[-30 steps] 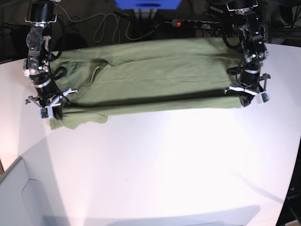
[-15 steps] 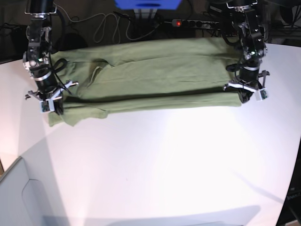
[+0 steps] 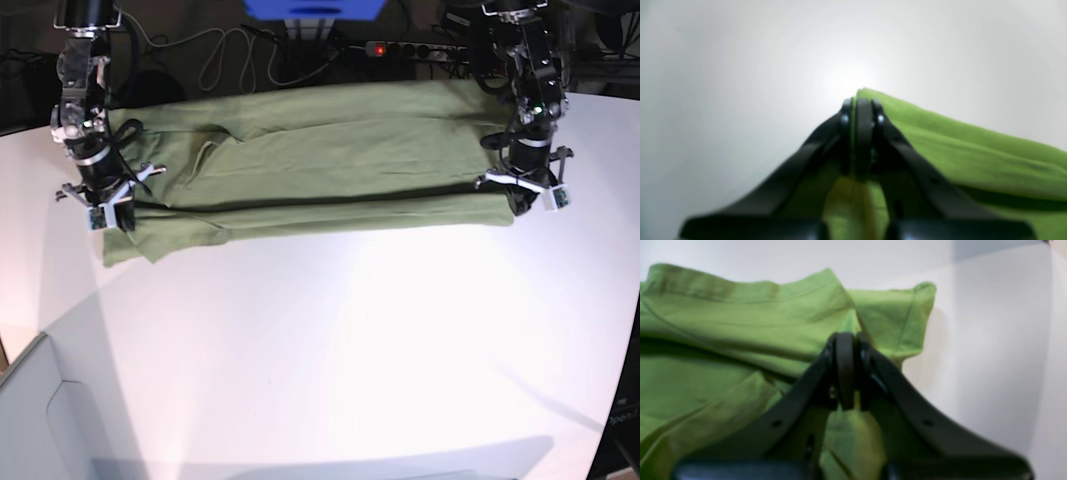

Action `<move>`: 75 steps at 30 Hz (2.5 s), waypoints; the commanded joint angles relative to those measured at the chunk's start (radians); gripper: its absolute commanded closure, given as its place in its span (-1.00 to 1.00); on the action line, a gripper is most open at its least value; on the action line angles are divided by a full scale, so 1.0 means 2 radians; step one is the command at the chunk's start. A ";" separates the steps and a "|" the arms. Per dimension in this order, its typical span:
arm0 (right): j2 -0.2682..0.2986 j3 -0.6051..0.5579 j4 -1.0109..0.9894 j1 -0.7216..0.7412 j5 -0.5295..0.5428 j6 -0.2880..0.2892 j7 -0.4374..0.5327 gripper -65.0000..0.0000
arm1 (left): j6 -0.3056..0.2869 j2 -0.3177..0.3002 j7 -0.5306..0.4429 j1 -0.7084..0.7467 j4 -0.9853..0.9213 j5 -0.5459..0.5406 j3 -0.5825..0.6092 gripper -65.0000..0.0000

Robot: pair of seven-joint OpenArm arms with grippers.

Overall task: Fold the T-shirt properly
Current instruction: 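Fold the held hem up toward the collar with both grippers, then lower the hem onto the shirt and open both grippers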

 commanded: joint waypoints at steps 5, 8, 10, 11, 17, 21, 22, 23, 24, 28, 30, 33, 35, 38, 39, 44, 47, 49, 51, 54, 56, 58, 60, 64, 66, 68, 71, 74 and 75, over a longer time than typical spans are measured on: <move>0.008 0.004 0.008 0.007 0.003 0.000 0.009 1.00 | 0.000 -0.006 -0.012 0.000 0.009 -0.001 0.000 1.00; 0.008 0.003 0.008 0.007 0.003 0.000 0.008 0.94 | 0.000 -0.006 -0.011 0.001 0.009 -0.001 0.001 1.00; 0.008 0.003 0.008 0.007 0.003 0.000 0.008 0.70 | 0.000 -0.006 0.012 0.001 0.010 -0.001 -0.002 1.00; 0.008 0.003 0.009 0.006 0.003 0.000 0.008 0.52 | 0.000 -0.006 0.025 0.000 0.012 -0.002 -0.003 0.92; 0.009 0.014 0.051 -0.010 0.006 0.000 0.011 -0.27 | 0.002 -0.011 0.041 0.000 0.015 -0.060 -0.005 0.40; 0.007 0.020 0.082 -0.012 0.006 0.000 0.008 -0.31 | 0.002 -0.008 0.045 0.001 0.019 -0.067 -0.020 0.40; 0.007 0.020 0.083 -0.011 0.006 0.000 0.008 -0.31 | 0.002 -0.007 0.045 0.001 0.019 -0.067 -0.024 0.40; 0.007 0.019 0.082 -0.003 0.006 0.000 0.008 -0.31 | 0.002 -0.007 0.045 0.001 0.019 -0.067 -0.025 0.40; 0.006 0.013 0.081 0.004 0.005 0.005 0.006 -0.31 | 0.002 -0.007 0.045 0.001 0.019 -0.067 -0.026 0.40; 0.003 0.000 0.068 0.048 0.005 0.047 -0.052 -0.31 | 0.002 -0.008 0.045 0.001 0.019 -0.067 -0.026 0.40; -0.012 0.003 0.059 0.075 0.003 0.066 -0.089 -0.31 | 0.002 -0.008 0.045 0.001 0.019 -0.064 -0.026 0.40; -0.017 0.002 0.046 0.101 0.003 0.080 -0.133 -0.31 | 0.002 -0.007 0.045 0.001 0.019 -0.064 -0.026 0.40; -0.017 0.000 0.037 0.109 0.003 0.080 -0.146 -0.31 | 0.002 -0.007 0.045 0.001 0.019 -0.064 -0.025 0.40; -0.018 -0.001 0.022 0.110 0.003 0.080 -0.152 -0.24 | 0.002 -0.007 0.045 0.001 0.019 -0.065 -0.025 0.40; -0.018 -0.001 0.019 0.110 0.003 0.080 -0.152 -0.15 | 0.002 -0.007 0.045 0.001 0.019 -0.065 -0.025 0.40; -0.016 -0.001 -0.001 0.107 0.003 0.081 -0.152 0.57 | 0.002 -0.007 0.045 0.001 0.018 -0.067 -0.025 0.40; -0.015 0.000 0.003 0.089 0.004 0.081 -0.148 1.00 | 0.002 -0.007 0.045 0.001 0.018 -0.067 -0.025 0.40; -0.015 0.003 0.022 0.079 0.004 0.081 -0.147 0.98 | 0.002 -0.007 0.045 0.001 0.018 -0.067 -0.025 0.40; -0.015 0.003 0.050 0.061 0.004 0.081 -0.146 0.99 | 0.002 -0.007 0.045 0.001 0.018 -0.067 -0.025 0.40; -0.015 0.003 0.096 0.033 0.004 0.081 -0.137 0.99 | 0.002 -0.007 0.045 0.001 0.018 -0.067 -0.025 0.40; -0.015 0.003 0.117 0.016 0.004 0.081 -0.131 0.99 | 0.002 -0.007 0.045 0.002 0.018 -0.067 -0.025 0.40; -0.015 0.004 0.127 0.002 0.004 0.081 -0.125 0.99 | 0.002 -0.007 0.045 0.008 0.019 -0.068 -0.025 0.40; -0.015 0.004 0.127 -0.009 0.004 0.081 -0.118 0.99 | 0.002 -0.007 0.045 0.010 0.019 -0.068 -0.025 0.40; -0.016 0.029 0.127 -0.024 0.004 0.081 -0.117 0.99 | 0.002 -0.007 0.045 0.011 0.020 -0.068 -0.025 0.39; -0.015 0.039 0.127 -0.030 0.006 0.082 -0.117 0.99 | 0.002 -0.007 0.045 0.011 0.028 -0.068 -0.026 0.39; -0.015 0.052 0.129 -0.036 0.006 0.093 -0.114 0.99 | 0.002 -0.007 0.045 0.016 0.035 -0.068 -0.026 0.39; -0.018 0.070 0.129 -0.045 0.004 0.138 -0.108 0.99 | 0.002 -0.006 0.045 0.017 0.046 -0.068 -0.026 0.39; -0.019 0.072 0.127 -0.058 0.004 0.147 -0.108 0.99 | 0.002 -0.006 0.045 0.017 0.048 -0.068 -0.026 0.39; -0.019 0.072 0.127 -0.062 0.004 0.147 -0.108 0.98 | 0.002 -0.006 0.045 0.018 0.048 -0.068 -0.026 0.39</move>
